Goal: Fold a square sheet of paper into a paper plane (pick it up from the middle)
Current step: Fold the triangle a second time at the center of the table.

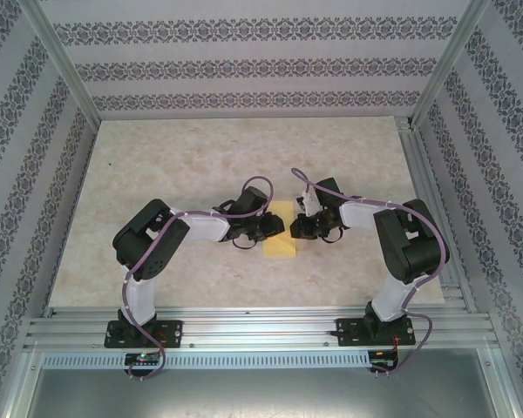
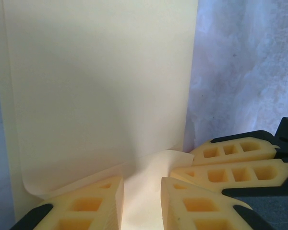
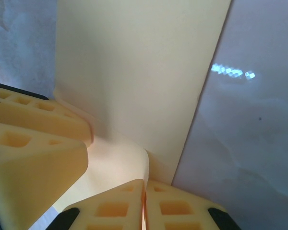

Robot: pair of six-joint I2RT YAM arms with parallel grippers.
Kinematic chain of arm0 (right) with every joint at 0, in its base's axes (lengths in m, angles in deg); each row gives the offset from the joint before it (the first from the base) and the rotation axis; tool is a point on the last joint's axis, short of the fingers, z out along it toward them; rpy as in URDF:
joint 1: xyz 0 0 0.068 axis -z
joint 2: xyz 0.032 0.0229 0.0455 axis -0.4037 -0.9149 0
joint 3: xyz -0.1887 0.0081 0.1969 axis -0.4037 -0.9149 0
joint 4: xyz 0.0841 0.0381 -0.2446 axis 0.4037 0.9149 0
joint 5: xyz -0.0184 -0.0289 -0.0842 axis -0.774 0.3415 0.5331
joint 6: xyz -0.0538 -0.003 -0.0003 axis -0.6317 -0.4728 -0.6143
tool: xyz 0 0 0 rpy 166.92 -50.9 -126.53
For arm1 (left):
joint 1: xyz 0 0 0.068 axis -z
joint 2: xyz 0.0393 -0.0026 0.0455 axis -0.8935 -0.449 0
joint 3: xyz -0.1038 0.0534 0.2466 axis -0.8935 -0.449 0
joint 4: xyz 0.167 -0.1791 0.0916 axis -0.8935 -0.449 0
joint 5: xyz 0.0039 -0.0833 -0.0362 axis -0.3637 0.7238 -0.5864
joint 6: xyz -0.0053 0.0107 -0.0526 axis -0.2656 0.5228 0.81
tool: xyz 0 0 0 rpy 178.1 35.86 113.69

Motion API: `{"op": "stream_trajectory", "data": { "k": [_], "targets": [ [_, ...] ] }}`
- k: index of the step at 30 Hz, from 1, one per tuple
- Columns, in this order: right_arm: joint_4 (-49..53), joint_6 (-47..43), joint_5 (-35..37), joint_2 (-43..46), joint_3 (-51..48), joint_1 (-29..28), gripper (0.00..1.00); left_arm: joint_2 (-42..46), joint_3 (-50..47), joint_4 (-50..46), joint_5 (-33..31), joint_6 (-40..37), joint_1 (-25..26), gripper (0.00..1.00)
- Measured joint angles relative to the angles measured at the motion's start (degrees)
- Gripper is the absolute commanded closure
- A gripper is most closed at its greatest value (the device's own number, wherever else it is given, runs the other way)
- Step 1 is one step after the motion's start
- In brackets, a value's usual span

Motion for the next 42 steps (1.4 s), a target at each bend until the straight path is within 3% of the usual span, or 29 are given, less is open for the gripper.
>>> {"op": "stream_trajectory", "data": {
  "k": [17, 29, 42],
  "targets": [
    [-0.02, 0.00, 0.00, 0.00, 0.02, -0.02, 0.91, 3.82, -0.68, 2.03, 0.79, 1.95, 0.09, 0.71],
    [-0.07, -0.02, 0.00, 0.00, 0.02, -0.02, 0.91, 1.77, -4.31, 5.90, 1.44, 8.02, 1.64, 0.86],
    [-0.20, -0.02, -0.22, -0.15, 0.02, -0.02, 0.91, 1.29, -5.25, 5.99, 0.24, 8.83, 2.14, 0.81]
  ]
}}
